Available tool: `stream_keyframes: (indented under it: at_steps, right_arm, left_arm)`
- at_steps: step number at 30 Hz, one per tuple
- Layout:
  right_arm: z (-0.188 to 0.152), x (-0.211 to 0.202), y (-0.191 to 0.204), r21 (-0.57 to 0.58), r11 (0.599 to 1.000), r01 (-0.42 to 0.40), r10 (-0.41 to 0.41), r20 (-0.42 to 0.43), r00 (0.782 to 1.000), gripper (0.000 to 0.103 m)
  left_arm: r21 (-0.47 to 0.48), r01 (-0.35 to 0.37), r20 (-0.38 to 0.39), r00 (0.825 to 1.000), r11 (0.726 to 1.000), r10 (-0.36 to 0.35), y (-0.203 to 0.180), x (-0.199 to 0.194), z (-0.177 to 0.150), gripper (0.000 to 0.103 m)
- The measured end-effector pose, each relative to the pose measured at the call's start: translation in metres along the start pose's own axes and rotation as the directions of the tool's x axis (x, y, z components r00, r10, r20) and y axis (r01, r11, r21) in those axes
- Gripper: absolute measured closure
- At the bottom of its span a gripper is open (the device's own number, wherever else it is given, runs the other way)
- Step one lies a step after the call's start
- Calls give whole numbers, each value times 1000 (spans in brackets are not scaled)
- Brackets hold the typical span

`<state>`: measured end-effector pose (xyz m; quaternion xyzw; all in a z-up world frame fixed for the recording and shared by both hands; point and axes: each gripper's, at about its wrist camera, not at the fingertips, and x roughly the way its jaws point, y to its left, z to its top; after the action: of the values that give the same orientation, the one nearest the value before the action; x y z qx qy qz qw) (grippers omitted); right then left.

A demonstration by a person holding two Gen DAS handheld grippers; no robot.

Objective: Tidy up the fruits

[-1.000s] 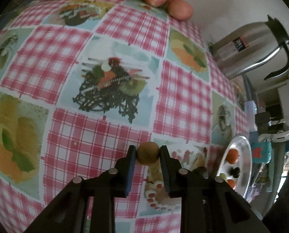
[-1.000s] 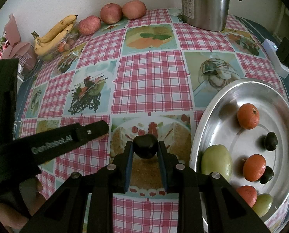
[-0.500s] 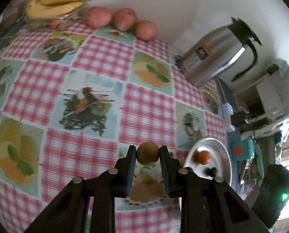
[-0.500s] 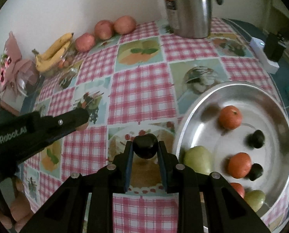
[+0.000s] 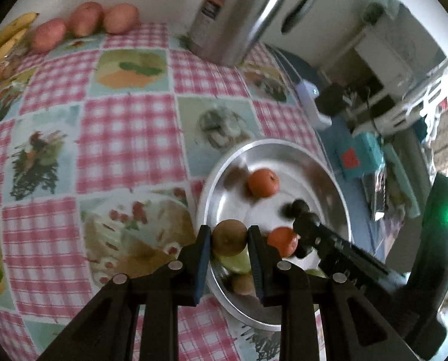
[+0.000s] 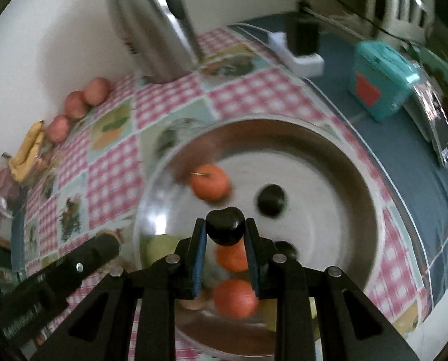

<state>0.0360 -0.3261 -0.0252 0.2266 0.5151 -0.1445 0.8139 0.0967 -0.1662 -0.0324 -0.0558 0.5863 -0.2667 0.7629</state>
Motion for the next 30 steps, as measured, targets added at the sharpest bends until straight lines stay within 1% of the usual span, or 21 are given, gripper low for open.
stream_keyframes:
  at_steps: [7, 9, 11, 12, 13, 16, 17, 18, 19, 20, 21, 22, 23, 24, 25, 26, 27, 28, 30]
  right_arm:
    - [-1, 9, -7, 31, 999, 13, -13, -13, 1000, 77]
    - [-1, 9, -8, 37, 999, 9, -9, -10, 1000, 76]
    - [-2, 7, -11, 41, 999, 8, -8, -2, 1000, 69]
    - [-2, 6, -12, 42, 999, 15, -15, 2, 1000, 65]
    - [-2, 4, -13, 46, 999, 16, -17, 7, 1000, 64]
    - [-4, -3, -16, 55, 998, -1, 0, 23, 1000, 64]
    - [-6, -7, -16, 54, 999, -2, 0, 30, 1000, 64]
    - [-8, -11, -16, 51, 999, -3, 1, 35, 999, 64]
    - [-10, -15, -15, 45, 999, -5, 3, 40, 999, 64]
    - [-14, -20, -13, 34, 999, -11, 10, 47, 999, 64]
    - [-18, -24, -11, 24, 1000, -17, 15, 51, 999, 64]
    - [-24, -28, -8, 8, 1000, -22, 22, 54, 998, 61]
    - [-28, -30, -5, -4, 1000, -24, 25, 54, 998, 58]
    - [-32, -32, -1, -19, 999, -27, 28, 51, 998, 51]
    - [-37, -33, 3, -39, 999, -32, 34, 46, 998, 44]
    - [-44, -33, 9, -66, 997, -39, 42, 39, 998, 40]
    - [-48, -32, 12, -79, 996, -42, 45, 33, 998, 34]
    - [-53, -30, 17, -98, 994, -46, 48, 19, 999, 31]
    - [-60, -26, 23, -119, 992, -52, 52, -4, 999, 28]
  left_arm:
    - [40, 3, -49, 999, 999, -1, -14, 14, -9, 75]
    - [43, 7, -57, 998, 999, -5, -16, 16, -9, 72]
    - [44, 2, -62, 998, 999, 1, -17, 17, -10, 64]
    - [44, -2, -64, 998, 999, 5, -16, 17, -11, 61]
    - [45, -1, -64, 998, 999, 4, -17, 16, -12, 59]
    - [47, 4, -53, 999, 999, -1, -15, 10, -15, 58]
    - [46, -2, -43, 999, 999, 4, -13, 6, -17, 56]
    - [45, -20, -32, 999, 999, 22, -11, 1, -18, 53]
    - [44, -55, -17, 998, 998, 56, -8, -4, -19, 45]
    - [38, -106, 0, 994, 994, 106, -4, -9, -21, 38]
    - [30, -152, 16, 988, 988, 152, 1, -14, -22, 37]
    - [14, -212, 39, 977, 977, 211, 8, -21, -23, 34]
    - [2, -245, 52, 968, 969, 245, 13, -26, -24, 29]
    - [-12, -282, 67, 957, 959, 282, 18, -31, -25, 25]
    - [-25, -318, 80, 944, 948, 319, 25, -37, -28, 16]
    - [-35, -348, 91, 933, 937, 349, 31, -43, -32, 8]
    - [-40, -364, 98, 925, 930, 367, 35, -48, -36, 5]
    - [-45, -376, 106, 919, 925, 379, 40, -54, -39, 0]
    - [-59, -389, 127, 910, 919, 394, 48, -67, -47, 0]
